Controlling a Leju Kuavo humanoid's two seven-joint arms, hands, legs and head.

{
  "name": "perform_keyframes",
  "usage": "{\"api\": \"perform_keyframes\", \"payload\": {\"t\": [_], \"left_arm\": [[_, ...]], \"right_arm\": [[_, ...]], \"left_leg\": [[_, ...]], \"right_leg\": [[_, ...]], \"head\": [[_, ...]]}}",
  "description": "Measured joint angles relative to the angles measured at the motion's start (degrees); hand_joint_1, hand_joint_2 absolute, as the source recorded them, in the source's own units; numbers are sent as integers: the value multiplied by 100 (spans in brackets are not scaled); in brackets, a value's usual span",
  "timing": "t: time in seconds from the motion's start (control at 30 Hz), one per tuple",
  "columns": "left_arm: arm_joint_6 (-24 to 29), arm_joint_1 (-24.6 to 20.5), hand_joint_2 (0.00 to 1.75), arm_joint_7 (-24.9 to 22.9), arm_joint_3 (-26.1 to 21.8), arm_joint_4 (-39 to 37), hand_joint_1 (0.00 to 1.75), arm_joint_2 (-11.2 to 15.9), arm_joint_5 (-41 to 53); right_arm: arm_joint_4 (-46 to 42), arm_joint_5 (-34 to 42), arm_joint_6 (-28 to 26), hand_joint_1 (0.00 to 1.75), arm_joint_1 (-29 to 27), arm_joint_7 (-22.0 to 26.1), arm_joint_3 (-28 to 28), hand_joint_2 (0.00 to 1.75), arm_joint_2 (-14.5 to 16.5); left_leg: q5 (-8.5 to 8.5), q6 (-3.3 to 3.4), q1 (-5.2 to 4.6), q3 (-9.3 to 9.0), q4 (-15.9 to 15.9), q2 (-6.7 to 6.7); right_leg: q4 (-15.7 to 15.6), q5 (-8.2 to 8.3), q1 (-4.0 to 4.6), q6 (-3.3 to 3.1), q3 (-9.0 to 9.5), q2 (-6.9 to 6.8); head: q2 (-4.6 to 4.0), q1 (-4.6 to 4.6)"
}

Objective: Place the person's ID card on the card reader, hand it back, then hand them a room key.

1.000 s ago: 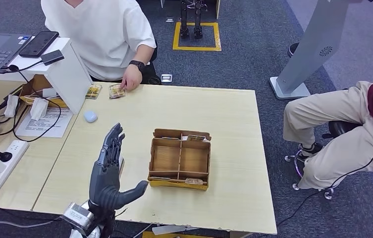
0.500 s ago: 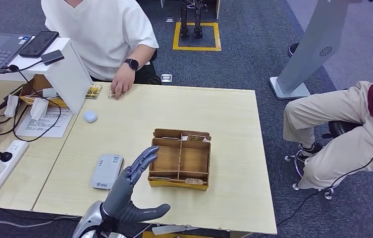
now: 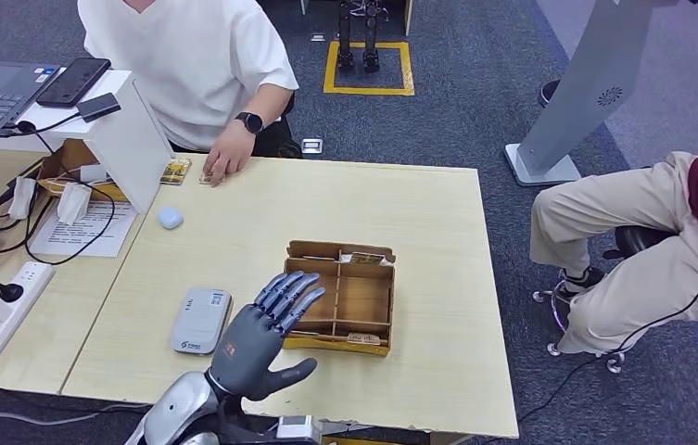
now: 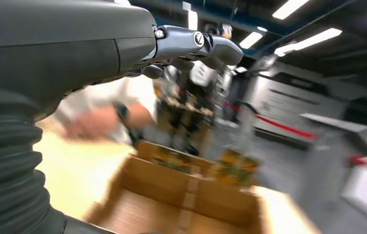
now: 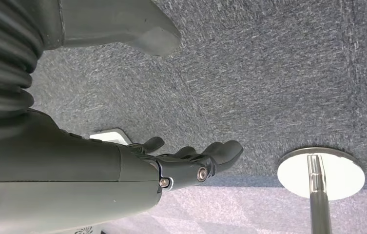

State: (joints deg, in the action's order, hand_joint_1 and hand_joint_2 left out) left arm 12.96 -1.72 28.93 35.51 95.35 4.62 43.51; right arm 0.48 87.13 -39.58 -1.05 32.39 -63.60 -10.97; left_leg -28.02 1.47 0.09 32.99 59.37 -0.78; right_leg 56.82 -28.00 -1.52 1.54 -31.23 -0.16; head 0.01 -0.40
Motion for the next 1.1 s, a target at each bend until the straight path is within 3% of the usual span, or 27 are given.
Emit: {"api": "perform_keyframes", "payload": {"t": [0.03, 0.17, 1.1], "left_arm": [[116, -44, 175, -235, 31, -78, 0, 10, 394], [721, -391, 175, -2004, 307, -566, 0, 92, 3203], [738, -571, 175, -2506, 569, -950, 2, 163, 3461]], "right_arm": [[0, -8, 0, 0, 1, -28, 0, 175, 0], [0, -54, 0, 0, -4, -168, 1, 175, 0], [0, 50, 0, 0, -10, -183, 0, 175, 0]], "left_leg": [[0, 0, 0, 0, 0, 0], [0, 0, 0, 0, 0, 0], [0, 0, 0, 0, 0, 1]], "right_leg": [[0, 0, 0, 0, 0, 0], [0, 1, 0, -1, 0, 0], [0, 1, 0, -1, -2, 1]], "head": [[1, -1], [1, -1], [2, -1]]}}
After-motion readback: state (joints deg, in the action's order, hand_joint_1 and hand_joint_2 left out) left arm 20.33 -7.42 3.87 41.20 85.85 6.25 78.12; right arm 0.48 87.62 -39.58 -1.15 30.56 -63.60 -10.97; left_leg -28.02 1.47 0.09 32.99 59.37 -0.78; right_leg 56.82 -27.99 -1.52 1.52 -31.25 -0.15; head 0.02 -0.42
